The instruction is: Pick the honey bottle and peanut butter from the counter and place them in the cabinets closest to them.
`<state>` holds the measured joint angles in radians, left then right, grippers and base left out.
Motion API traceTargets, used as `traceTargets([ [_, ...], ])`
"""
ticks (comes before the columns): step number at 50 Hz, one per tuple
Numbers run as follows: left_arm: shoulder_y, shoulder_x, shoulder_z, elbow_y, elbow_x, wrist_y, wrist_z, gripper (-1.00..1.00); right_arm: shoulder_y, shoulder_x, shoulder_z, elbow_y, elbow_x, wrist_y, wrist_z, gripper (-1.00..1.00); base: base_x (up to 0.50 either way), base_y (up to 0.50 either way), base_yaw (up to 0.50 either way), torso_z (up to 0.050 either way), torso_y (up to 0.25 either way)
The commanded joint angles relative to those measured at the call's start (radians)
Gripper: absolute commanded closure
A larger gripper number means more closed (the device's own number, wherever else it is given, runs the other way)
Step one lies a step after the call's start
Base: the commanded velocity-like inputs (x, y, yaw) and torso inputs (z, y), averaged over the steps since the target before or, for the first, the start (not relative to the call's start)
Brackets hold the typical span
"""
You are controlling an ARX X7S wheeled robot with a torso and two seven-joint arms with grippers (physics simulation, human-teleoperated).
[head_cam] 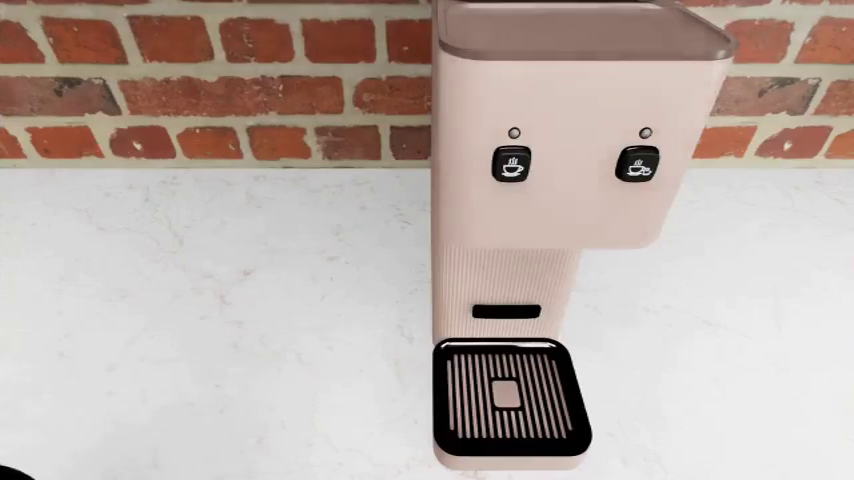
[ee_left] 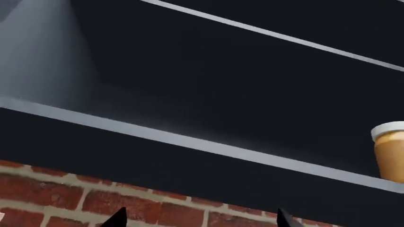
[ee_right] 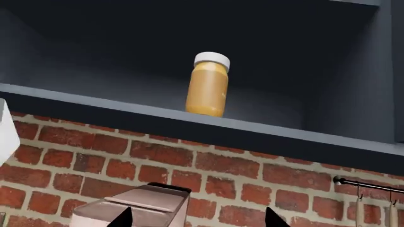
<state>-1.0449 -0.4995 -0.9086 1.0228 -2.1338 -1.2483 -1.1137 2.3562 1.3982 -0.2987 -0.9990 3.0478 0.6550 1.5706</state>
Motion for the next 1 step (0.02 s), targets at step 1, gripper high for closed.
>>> traceTargets([
  [1, -0.031, -0.038, -0.068, 0.020, -0.220, 0.023, -0.159, -1.00, 0.000, -0.001, 0.155, -0.020, 0.094, -0.013, 0.000, -1.00, 0.00, 0.00, 0.00, 0.000, 0.000],
])
